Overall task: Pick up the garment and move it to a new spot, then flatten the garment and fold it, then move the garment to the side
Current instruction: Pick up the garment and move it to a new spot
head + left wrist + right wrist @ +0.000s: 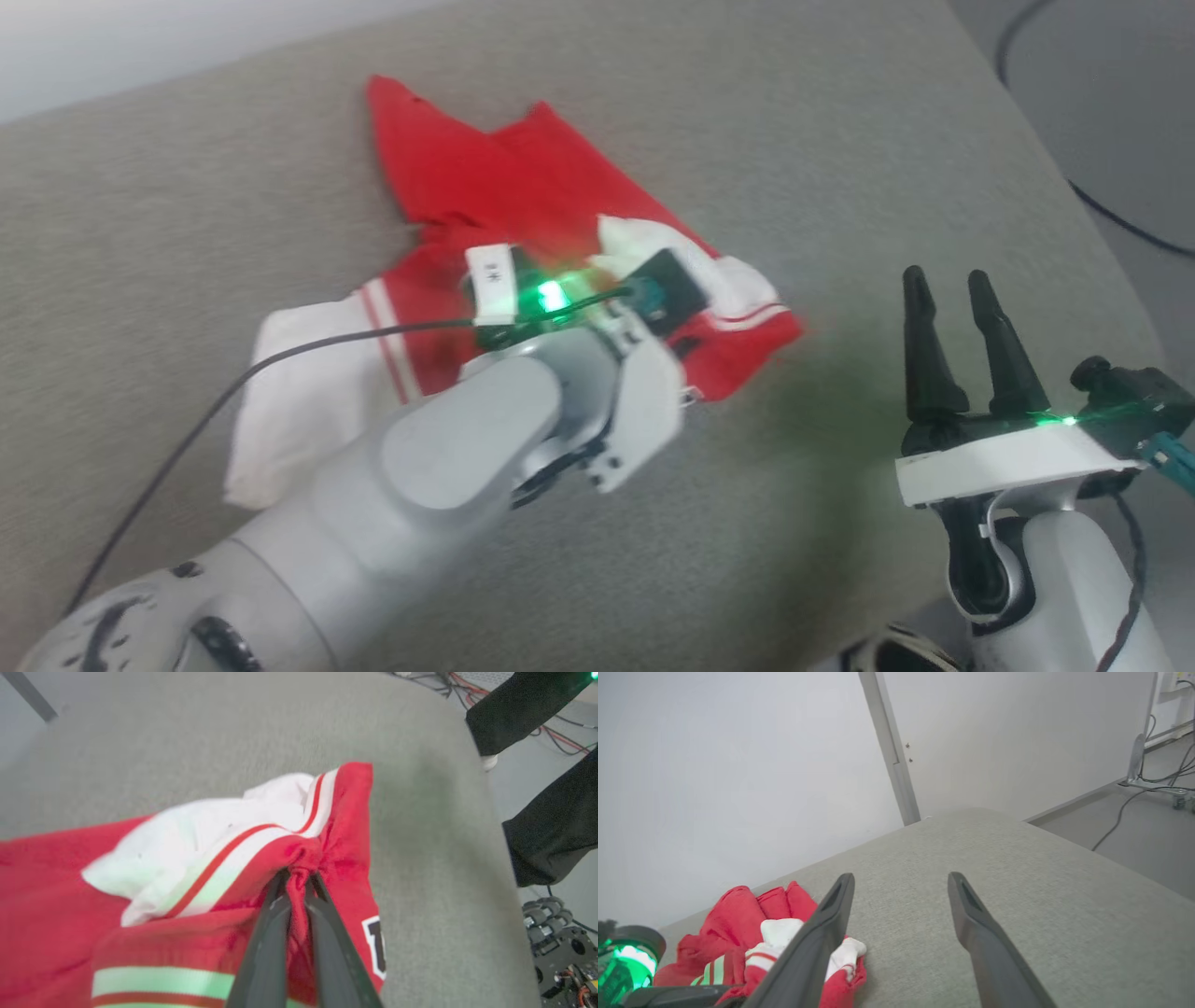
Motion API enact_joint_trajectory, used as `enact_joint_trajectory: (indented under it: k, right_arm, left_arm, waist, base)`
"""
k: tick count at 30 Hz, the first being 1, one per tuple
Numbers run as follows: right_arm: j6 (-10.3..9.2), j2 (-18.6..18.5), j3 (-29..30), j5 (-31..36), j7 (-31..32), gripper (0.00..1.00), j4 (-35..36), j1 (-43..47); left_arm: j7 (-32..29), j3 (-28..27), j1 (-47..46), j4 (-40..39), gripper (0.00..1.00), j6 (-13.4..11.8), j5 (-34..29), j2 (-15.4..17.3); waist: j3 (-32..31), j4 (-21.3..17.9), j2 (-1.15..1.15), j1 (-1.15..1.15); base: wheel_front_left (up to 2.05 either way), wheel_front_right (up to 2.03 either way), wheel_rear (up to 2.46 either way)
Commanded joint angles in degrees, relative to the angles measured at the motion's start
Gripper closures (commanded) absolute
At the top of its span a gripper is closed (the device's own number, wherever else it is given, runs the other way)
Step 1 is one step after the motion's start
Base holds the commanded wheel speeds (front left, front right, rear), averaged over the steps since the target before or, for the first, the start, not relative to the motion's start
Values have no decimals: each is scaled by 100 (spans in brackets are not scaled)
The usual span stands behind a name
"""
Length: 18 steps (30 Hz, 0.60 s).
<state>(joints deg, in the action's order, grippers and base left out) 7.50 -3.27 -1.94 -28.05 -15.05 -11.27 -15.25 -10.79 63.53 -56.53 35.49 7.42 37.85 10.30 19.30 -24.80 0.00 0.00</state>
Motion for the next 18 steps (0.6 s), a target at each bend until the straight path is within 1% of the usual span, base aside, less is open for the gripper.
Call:
enact_joint_trajectory:
  k: [1,3,7,10,11,13,15,17,18]
  right_arm:
    - [-2,35,43,-67,-15,0,-15,0]
    - [-2,41,59,-227,-15,0,-34,45]
    - [-2,43,38,-452,-15,0,-65,73]
    - [-2,43,-15,-559,-14,0,-62,60]
    - [-2,42,-44,-578,-15,0,-72,47]
    - [-2,42,-93,-609,-15,0,-77,6]
    - [-2,38,-94,-618,-15,0,-75,-5]
    - [-2,37,-92,-589,-15,0,-49,-30]
    - [-2,37,-90,-552,-15,0,-44,-29]
  left_arm:
    - [0,232,-81,180,100,7,153,131]
    - [-30,546,-151,403,100,7,335,247]
    - [-239,924,-108,769,100,-6,429,470]
    - [-503,1045,-40,922,100,-16,178,655]
    - [-606,1063,37,963,100,-21,179,687]
    - [-900,1094,206,950,100,-21,-67,745]
    - [-972,1103,244,938,100,-21,-157,775]
    - [-853,1105,146,947,56,-20,-111,813]
    - [-766,1095,84,952,18,-20,-108,812]
  waist:
    - [265,-376,0,0]
    - [317,-493,0,0]
    - [419,-626,0,0]
    - [499,-654,0,0]
    - [507,-656,0,0]
    - [531,-652,0,0]
    - [533,-631,0,0]
    - [498,-499,0,0]
    - [461,-435,0,0]
  base:
    - [0,0,0]
    - [0,0,0]
    - [0,0,0]
    - [0,0,0]
    - [0,0,0]
    - [0,0,0]
    - [0,0,0]
    - [0,0,0]
    - [0,0,0]
